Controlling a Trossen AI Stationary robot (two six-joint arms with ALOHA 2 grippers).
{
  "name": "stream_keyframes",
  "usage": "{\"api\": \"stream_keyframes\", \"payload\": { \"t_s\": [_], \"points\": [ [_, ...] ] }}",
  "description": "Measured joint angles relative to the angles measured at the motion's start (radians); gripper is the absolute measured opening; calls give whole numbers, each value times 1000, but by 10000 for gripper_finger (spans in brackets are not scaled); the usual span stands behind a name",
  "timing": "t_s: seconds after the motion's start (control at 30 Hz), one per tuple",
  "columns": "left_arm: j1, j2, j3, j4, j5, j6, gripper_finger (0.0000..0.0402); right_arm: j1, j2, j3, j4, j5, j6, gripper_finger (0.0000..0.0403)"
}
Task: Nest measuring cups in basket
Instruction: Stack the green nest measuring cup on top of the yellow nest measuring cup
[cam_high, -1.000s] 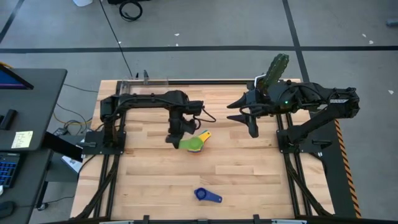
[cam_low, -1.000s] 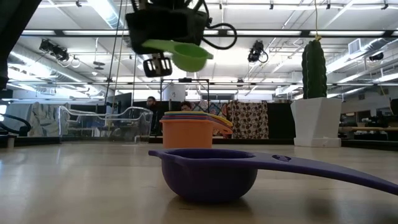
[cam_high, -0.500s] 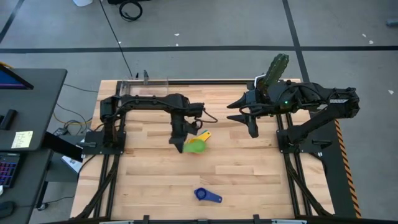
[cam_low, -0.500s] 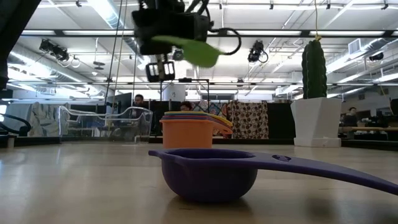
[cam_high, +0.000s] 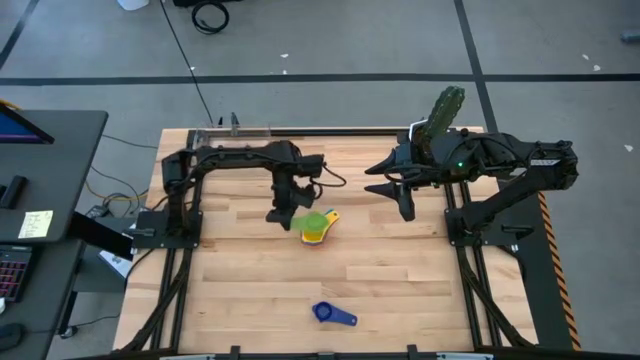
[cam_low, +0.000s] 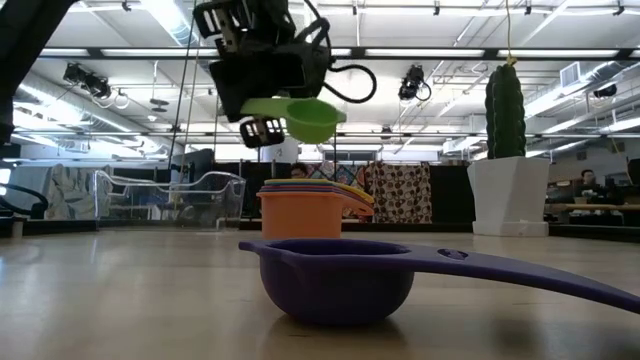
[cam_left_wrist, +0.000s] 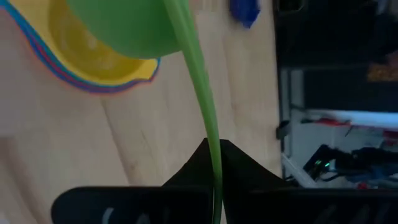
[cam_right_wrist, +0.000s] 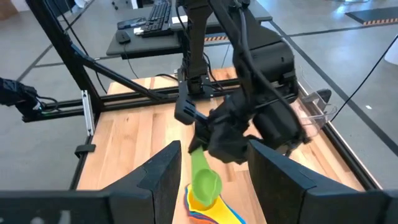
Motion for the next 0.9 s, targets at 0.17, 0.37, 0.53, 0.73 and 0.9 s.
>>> {"api": "stream_keyframes", "payload": {
  "t_s": [0.17,0.37,0.53,0.73,0.9],
  "points": [
    [28,-1,-19,55,214,2,10,0,0,0,0,0,3,188],
    [32,0,-111,130,321,-40,10,0,0,0,0,0,1,188],
    [29,0,-205,153,385,-19,10,0,0,0,0,0,0,188],
    [31,0,-292,289,394,-67,10,0,0,0,0,0,-6,188],
    [31,0,-327,416,397,-132,10,0,0,0,0,0,-7,188]
  ]
}}
